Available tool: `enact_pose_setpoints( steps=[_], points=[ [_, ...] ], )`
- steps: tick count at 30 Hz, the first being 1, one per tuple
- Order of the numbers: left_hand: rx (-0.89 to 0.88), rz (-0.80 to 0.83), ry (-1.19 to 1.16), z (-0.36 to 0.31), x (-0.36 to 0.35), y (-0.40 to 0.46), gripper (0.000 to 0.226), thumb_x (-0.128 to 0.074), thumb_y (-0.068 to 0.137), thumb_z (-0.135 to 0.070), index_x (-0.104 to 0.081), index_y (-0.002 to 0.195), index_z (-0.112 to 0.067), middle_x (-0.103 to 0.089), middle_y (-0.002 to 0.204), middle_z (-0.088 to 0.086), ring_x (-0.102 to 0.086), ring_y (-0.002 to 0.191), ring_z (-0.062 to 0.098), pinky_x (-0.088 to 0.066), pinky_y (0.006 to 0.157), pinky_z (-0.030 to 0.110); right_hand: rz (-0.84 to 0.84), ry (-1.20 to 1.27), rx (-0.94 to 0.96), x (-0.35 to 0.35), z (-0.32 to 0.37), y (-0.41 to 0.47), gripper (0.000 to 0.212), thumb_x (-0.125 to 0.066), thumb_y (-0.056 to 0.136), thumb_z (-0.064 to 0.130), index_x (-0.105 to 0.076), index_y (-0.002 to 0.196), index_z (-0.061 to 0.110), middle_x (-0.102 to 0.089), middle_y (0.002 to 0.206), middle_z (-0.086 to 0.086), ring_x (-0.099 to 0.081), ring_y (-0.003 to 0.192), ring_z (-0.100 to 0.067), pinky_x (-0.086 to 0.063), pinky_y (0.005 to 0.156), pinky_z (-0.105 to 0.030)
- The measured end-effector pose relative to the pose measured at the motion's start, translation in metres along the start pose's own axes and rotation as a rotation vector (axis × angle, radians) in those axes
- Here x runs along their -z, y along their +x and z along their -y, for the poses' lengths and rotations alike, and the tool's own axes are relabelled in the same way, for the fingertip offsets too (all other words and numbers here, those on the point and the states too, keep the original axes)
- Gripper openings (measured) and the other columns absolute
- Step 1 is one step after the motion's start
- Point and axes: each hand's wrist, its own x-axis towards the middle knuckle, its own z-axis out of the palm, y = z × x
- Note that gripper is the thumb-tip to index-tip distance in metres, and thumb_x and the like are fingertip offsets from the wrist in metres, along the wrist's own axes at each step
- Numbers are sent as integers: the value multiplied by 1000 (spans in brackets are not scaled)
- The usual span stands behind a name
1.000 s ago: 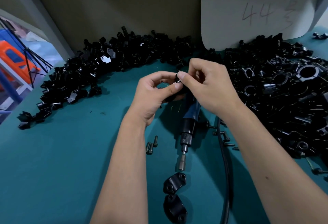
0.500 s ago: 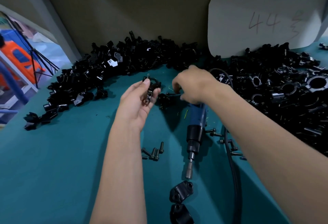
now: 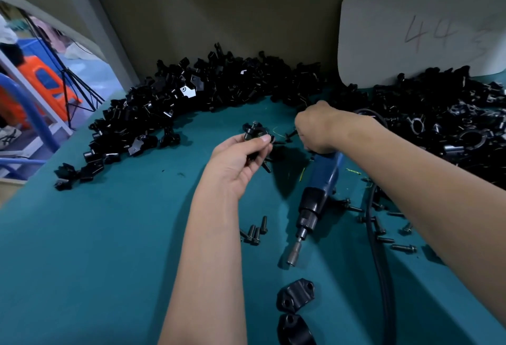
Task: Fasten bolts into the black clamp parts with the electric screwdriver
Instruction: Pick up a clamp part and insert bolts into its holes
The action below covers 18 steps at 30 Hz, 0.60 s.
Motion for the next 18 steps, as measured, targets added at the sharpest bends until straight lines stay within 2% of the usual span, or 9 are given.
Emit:
enact_pose_setpoints(
  steps=[2,3,5,8,9,12,18],
  points=[
    [6,14,11,0,0,-1,16,-74,84,12,-68,96,4,-76,86,19,-75,66,19,-58,59,18,-11,37,-18,0,-1,-2,39,-63,97,6,-41,66,16,-46,69,-1,-43,63,-21,-33,62,-30],
    [10,24,24,0,1,-2,16,-74,84,11,-68,96,4,-77,89,20,-75,67,20,-58,59,18,-6,51,-41,0,-2,-3,37,-64,98,8,-43,68,15,-47,69,-2,-42,62,-19,-33,60,-30],
    [23,51,59,1,1,-3,17,-76,84,8,-68,99,4,-78,97,22,-78,74,24,-60,60,21,2,76,-97,0,-2,-5,28,-67,98,10,-50,76,12,-52,74,-3,-47,63,-18,-40,63,-32],
    [38,76,76,1,0,-4,19,-75,84,7,-68,101,4,-78,98,23,-79,84,31,-63,65,25,-30,159,-119,3,2,-9,7,-69,94,7,-62,92,7,-58,81,-5,-54,65,-19,-48,61,-31],
    [40,74,68,1,0,-3,19,-75,84,7,-68,102,5,-78,98,23,-79,85,31,-63,65,25,-40,210,-118,3,4,-10,8,-67,93,3,-65,100,7,-62,88,-6,-59,71,-21,-52,63,-31],
    [34,59,39,2,-1,-2,20,-76,84,8,-68,102,6,-78,96,23,-79,84,31,-62,65,24,-31,341,-111,1,6,-10,27,-61,90,-3,-69,113,8,-68,112,-12,-70,96,-28,-62,86,-38],
    [23,51,18,1,1,-1,16,-75,85,8,-68,99,5,-78,95,23,-79,83,29,-61,65,23,-93,423,-92,-2,3,-11,20,-63,87,2,-75,101,8,-75,104,-13,-73,97,-30,-64,85,-42]
  ],
)
